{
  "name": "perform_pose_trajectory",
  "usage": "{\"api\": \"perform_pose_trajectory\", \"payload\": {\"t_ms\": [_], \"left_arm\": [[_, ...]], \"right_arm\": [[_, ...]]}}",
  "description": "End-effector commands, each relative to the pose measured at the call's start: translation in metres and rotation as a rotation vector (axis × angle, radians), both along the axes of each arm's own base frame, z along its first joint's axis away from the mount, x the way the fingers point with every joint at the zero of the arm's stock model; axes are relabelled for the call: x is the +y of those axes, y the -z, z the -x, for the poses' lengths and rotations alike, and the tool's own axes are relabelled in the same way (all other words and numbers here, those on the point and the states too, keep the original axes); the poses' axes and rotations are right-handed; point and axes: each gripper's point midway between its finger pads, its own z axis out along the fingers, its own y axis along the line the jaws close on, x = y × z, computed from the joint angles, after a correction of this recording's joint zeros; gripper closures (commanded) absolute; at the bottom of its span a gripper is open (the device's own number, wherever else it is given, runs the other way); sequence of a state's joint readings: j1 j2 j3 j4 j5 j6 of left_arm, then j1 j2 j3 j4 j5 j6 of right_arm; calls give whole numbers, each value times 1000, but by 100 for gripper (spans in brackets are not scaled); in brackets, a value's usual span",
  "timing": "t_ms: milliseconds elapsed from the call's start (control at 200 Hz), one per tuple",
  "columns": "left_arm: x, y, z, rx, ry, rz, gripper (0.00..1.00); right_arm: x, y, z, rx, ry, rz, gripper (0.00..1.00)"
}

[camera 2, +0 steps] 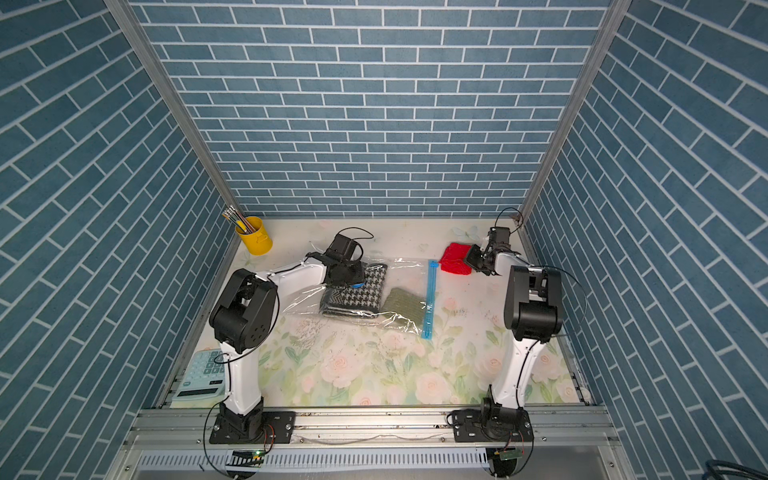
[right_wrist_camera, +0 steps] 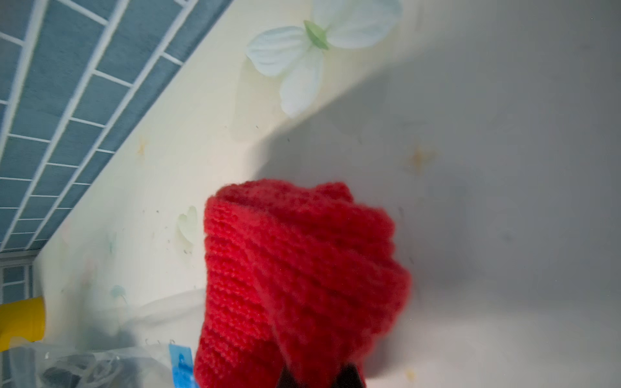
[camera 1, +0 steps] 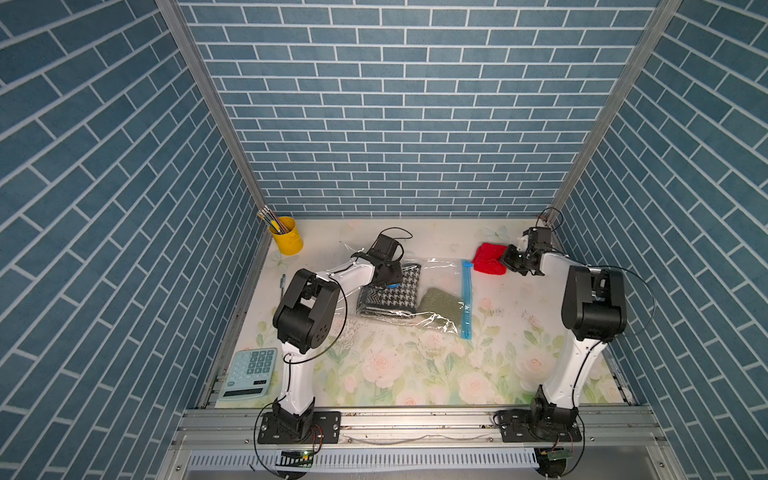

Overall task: Take the scarf out of the vacuum bag
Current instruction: Take out the scarf from the vacuum bag, then move the scarf to the center of the board.

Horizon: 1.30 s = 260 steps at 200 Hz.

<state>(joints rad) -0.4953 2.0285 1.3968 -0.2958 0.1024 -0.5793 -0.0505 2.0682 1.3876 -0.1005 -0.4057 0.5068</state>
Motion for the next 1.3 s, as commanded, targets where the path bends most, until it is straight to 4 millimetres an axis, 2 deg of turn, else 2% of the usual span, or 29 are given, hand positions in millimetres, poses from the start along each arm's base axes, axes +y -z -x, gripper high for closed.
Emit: {"api": "perform_pose_trajectory", "payload": {"t_ms": [0,25,35,50,225,390,415,555,680,810,825,835,850,960,970,975,1005,1010,1075,1080,1150,1220,1295], "left_arm": [[5,32,38,161,25,-35,56],[4,32,38,162,27,-35,56],[4,32,38,163,26,-35,56],[4,32,38,163,26,-35,56],[3,31,37,160,26,-35,56],[3,30,38,160,27,-36,56],[3,30,38,161,26,-36,56],[4,28,40,159,26,-38,56],[4,29,42,159,28,-37,56],[4,29,42,157,29,-32,56],[3,29,42,158,30,-32,56],[3,29,42,157,29,-30,56],[3,29,42,157,31,-30,56],[2,28,41,155,36,-30,56],[2,29,41,156,36,-31,56],[2,28,41,155,36,-31,56],[2,29,41,155,37,-32,56],[1,29,41,155,38,-31,56],[0,29,40,153,40,-29,56],[0,29,39,153,40,-29,56],[0,29,39,152,40,-28,56],[0,29,38,151,42,-29,56],[-1,29,38,149,44,-31,56]], "right_arm": [[28,-13,-30,-66,-100,-142,100],[33,-18,-35,-76,-119,-153,100],[35,-8,-36,-58,-126,-159,100],[38,-5,-37,-52,-138,-168,100],[68,3,-54,-45,-229,-221,100],[80,3,-65,-59,-247,-238,100],[82,3,-67,-61,-247,-241,96],[81,-1,-73,-67,-242,-234,66],[72,-13,-66,-94,-224,-169,54],[53,-16,-42,-87,-161,-67,48],[52,-11,-38,-77,-156,-60,48],[51,-23,-36,-98,-154,-53,48],[50,-28,-32,-106,-150,-44,48],[40,-45,11,-135,-105,10,48],[41,-41,16,-122,-105,9,48],[41,-48,21,-133,-106,9,48],[43,-45,33,-119,-110,9,48],[43,-51,36,-130,-110,9,48],[49,-51,60,-118,-124,8,48],[51,-56,63,-127,-128,8,48],[60,-65,79,-144,-151,6,48],[60,-62,95,-133,-152,6,48],[56,-57,99,-122,-145,7,48]]}}
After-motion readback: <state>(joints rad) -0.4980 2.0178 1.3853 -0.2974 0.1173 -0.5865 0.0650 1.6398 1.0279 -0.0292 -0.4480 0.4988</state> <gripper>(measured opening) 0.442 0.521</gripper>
